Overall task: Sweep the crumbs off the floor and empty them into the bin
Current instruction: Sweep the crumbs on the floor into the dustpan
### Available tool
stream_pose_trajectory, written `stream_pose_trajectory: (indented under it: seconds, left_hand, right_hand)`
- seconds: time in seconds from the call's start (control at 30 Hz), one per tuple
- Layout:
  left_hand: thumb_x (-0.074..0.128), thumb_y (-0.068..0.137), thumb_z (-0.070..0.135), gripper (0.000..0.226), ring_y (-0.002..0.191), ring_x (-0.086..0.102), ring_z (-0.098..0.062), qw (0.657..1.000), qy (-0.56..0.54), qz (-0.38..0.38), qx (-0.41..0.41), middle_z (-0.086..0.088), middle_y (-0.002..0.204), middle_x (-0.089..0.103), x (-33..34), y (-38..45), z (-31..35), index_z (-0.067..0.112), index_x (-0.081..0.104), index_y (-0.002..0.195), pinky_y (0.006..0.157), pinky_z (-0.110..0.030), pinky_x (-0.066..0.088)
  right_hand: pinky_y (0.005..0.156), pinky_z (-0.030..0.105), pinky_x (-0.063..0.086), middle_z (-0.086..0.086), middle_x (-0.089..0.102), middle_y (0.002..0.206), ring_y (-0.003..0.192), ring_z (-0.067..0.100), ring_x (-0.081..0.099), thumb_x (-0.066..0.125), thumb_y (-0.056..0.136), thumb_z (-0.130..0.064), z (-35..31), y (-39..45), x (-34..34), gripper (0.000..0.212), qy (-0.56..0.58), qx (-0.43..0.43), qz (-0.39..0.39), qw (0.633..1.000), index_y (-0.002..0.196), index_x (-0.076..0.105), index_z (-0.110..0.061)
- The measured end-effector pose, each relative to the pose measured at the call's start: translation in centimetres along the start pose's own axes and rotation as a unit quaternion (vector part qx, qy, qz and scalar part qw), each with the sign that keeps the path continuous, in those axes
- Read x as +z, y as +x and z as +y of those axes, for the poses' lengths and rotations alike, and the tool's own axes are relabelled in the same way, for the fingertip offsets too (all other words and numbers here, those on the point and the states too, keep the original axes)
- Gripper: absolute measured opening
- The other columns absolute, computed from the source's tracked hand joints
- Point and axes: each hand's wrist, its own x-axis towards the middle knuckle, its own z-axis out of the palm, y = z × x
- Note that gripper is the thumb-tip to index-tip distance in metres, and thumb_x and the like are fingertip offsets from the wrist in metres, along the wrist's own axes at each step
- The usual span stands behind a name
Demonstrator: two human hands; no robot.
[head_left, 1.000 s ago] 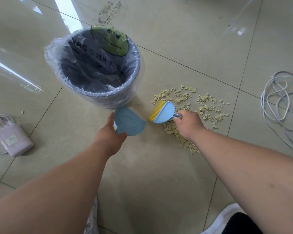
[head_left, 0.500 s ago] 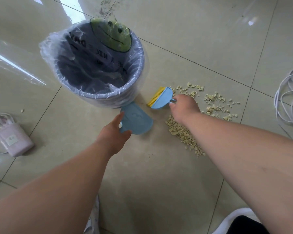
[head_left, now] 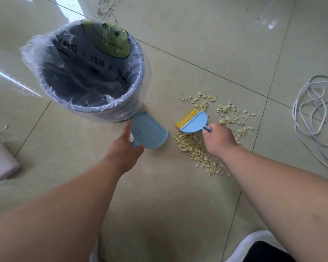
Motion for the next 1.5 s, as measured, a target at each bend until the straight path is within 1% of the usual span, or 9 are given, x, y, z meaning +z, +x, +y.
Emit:
stream_pose_trajectory:
  seconds: [0.1, 0.27, 0.33, 0.5, 0.63, 0.83, 1.13, 1.3, 1.5]
  left_hand:
    - [0.067, 0.092, 0.036, 0.097, 0.075, 0.063, -0.015, 1.000, -0.006, -0.002, 0.003, 0.007, 0.081, 0.058, 0.4, 0.0, 0.8, 0.051, 0.003, 0.164, 0.067, -0.033, 0.047]
    - [0.068, 0.092, 0.038, 0.097, 0.073, 0.062, -0.016, 1.000, -0.019, -0.010, -0.002, 0.007, 0.082, 0.055, 0.8, 0.1, 1.3, 0.052, 0.004, 0.163, 0.062, -0.032, 0.048]
    - [0.069, 0.092, 0.039, 0.096, 0.073, 0.061, -0.015, 1.000, -0.018, -0.010, 0.002, 0.006, 0.084, 0.055, 0.9, 0.3, 1.4, 0.053, 0.006, 0.163, 0.066, -0.033, 0.049]
    - [0.069, 0.094, 0.039, 0.094, 0.072, 0.061, -0.014, 1.000, -0.025, -0.008, 0.002, 0.010, 0.080, 0.056, 1.1, 0.7, 1.4, 0.052, 0.007, 0.163, 0.067, -0.034, 0.049]
    - [0.069, 0.094, 0.039, 0.091, 0.073, 0.062, -0.018, 0.999, -0.031, -0.007, 0.004, 0.007, 0.078, 0.057, 1.0, 1.0, 1.4, 0.056, 0.009, 0.161, 0.065, -0.032, 0.049]
    - [0.069, 0.090, 0.042, 0.092, 0.068, 0.061, -0.018, 1.000, -0.021, -0.009, -0.013, 0.007, 0.075, 0.056, 0.4, 1.4, 0.9, 0.057, 0.012, 0.161, 0.060, -0.031, 0.049]
    - [0.069, 0.090, 0.038, 0.092, 0.068, 0.064, -0.019, 1.000, -0.017, -0.011, -0.022, 0.005, 0.075, 0.058, 0.5, 0.4, 1.1, 0.055, 0.015, 0.162, 0.058, -0.030, 0.048]
    - [0.070, 0.089, 0.038, 0.094, 0.073, 0.065, -0.019, 1.000, -0.011, -0.008, -0.023, 0.005, 0.079, 0.062, 0.8, -0.3, 0.4, 0.048, 0.015, 0.164, 0.060, -0.030, 0.048]
    - [0.070, 0.090, 0.037, 0.093, 0.073, 0.067, -0.020, 1.000, 0.000, 0.000, -0.019, 0.000, 0.078, 0.065, 0.8, -0.9, 0.2, 0.045, 0.016, 0.165, 0.059, -0.030, 0.047]
  right_hand:
    - [0.060, 0.027, 0.040, 0.002, 0.063, 0.089, 0.073, 0.017, 0.058, 0.050, 0.103, -0.034, 0.1, -0.1, -0.2, 0.018, 0.037, -0.016, 0.006, 0.999, 0.102, 0.063, -0.021]
    - [0.051, 0.025, 0.033, -0.004, 0.058, 0.081, 0.068, 0.009, 0.054, 0.048, 0.104, -0.032, -2.5, 1.7, -1.2, 0.016, 0.062, -0.044, 0.037, 0.996, 0.100, 0.060, -0.022]
    - [0.056, 0.027, 0.038, -0.002, 0.061, 0.087, 0.071, 0.012, 0.057, 0.048, 0.104, -0.033, -3.9, 3.2, -1.5, 0.018, 0.058, -0.050, 0.045, 0.996, 0.104, 0.061, -0.020]
    - [0.081, 0.037, 0.053, 0.012, 0.066, 0.112, 0.097, 0.032, 0.064, 0.049, 0.103, -0.033, -6.5, 6.1, -2.1, 0.030, -0.004, -0.049, 0.044, 0.998, 0.118, 0.062, -0.011]
    - [0.079, 0.037, 0.050, 0.012, 0.066, 0.116, 0.103, 0.033, 0.065, 0.047, 0.104, -0.034, -6.3, 7.1, -2.2, 0.030, -0.059, -0.011, 0.046, 0.997, 0.118, 0.062, -0.012]
    - [0.073, 0.034, 0.047, 0.012, 0.067, 0.109, 0.091, 0.032, 0.064, 0.046, 0.104, -0.034, -3.7, 6.4, -2.7, 0.030, -0.048, 0.056, 0.056, 0.996, 0.111, 0.063, -0.011]
    - [0.068, 0.036, 0.058, 0.003, 0.063, 0.085, 0.073, 0.022, 0.064, 0.042, 0.103, -0.039, 0.1, 0.6, 0.3, 0.030, 0.005, 0.107, 0.019, 0.994, 0.093, 0.061, -0.018]
    - [0.066, 0.034, 0.049, 0.003, 0.060, 0.086, 0.074, 0.023, 0.060, 0.041, 0.103, -0.041, 1.3, -2.6, 2.4, 0.032, 0.012, 0.115, 0.001, 0.993, 0.098, 0.059, -0.016]
    - [0.059, 0.032, 0.045, 0.003, 0.061, 0.082, 0.068, 0.019, 0.058, 0.037, 0.105, -0.040, 1.1, -2.4, 1.2, 0.035, 0.043, 0.093, 0.042, 0.994, 0.095, 0.059, -0.015]
